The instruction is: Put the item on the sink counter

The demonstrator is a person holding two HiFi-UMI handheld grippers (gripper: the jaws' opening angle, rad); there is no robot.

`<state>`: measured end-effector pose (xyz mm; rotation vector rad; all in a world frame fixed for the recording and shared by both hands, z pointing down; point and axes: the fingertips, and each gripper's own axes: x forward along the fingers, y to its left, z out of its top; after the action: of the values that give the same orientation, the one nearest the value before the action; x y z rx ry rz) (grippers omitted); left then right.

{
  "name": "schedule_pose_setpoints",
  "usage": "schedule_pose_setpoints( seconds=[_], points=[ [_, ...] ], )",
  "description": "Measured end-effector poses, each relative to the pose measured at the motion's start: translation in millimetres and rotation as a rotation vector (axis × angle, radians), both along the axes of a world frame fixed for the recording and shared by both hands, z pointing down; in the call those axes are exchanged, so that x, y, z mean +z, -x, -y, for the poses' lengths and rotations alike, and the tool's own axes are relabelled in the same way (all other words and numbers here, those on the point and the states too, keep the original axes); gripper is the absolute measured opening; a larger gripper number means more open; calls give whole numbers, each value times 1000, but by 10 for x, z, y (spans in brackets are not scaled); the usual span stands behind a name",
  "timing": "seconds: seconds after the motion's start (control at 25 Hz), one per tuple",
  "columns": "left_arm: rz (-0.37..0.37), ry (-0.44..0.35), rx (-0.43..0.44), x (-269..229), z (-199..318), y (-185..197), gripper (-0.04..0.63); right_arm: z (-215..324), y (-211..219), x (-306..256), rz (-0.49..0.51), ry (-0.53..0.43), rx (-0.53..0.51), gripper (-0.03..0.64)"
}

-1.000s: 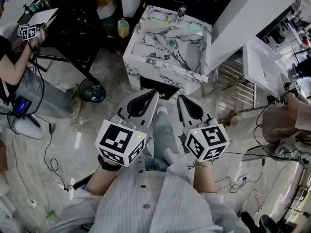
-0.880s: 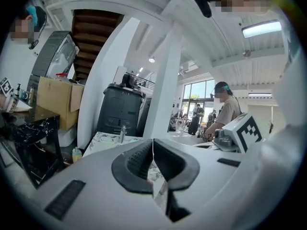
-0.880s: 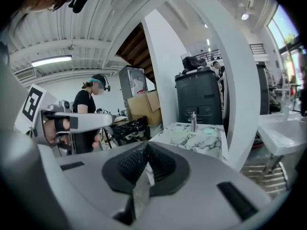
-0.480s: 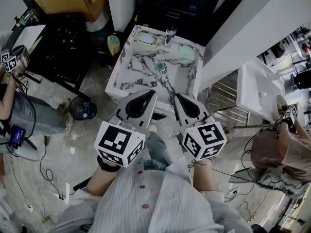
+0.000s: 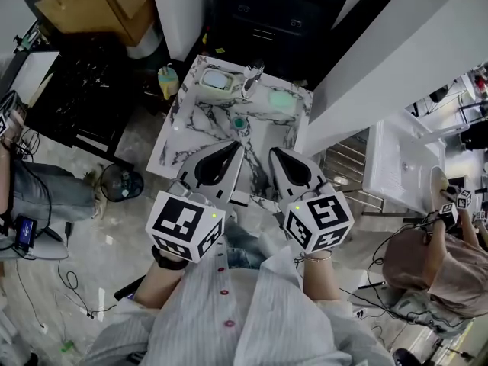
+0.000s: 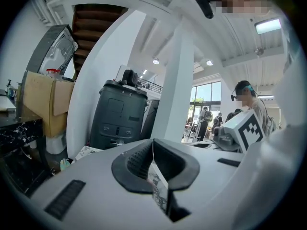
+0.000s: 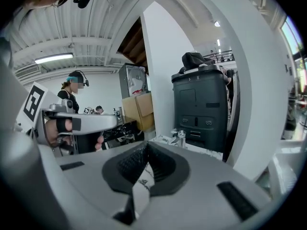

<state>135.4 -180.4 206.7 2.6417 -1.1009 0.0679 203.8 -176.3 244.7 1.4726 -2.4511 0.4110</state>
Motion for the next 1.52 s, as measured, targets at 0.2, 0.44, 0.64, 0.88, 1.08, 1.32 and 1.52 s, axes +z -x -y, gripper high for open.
schedule_pose_setpoints(
  seconds=[0.2, 0.44, 0.64, 0.88, 1.08, 1.32, 1.52],
  points=[
    [12, -6, 17, -33, 231, -43, 18, 214, -45, 18, 7, 7, 17, 9],
    [19, 4, 48, -43, 482, 3, 18, 451, -1, 3, 6, 15, 51, 9],
    [25, 21, 69, 26, 614, 22, 18, 605, -39, 41, -2, 24, 81, 9],
    [44, 53, 78, 141, 774, 50, 18, 818, -139, 143, -31, 51, 94, 9],
    [73, 88, 79, 331, 885, 52, 18, 1037, -261, 338, -59, 72, 97, 9],
    [85, 108, 67, 513, 1044, 66, 18, 1294, -372, 693, -110, 122, 84, 9],
    [92, 138, 53, 712, 1168, 41, 18, 1487, -524, 998, -157, 161, 89, 9]
  ],
)
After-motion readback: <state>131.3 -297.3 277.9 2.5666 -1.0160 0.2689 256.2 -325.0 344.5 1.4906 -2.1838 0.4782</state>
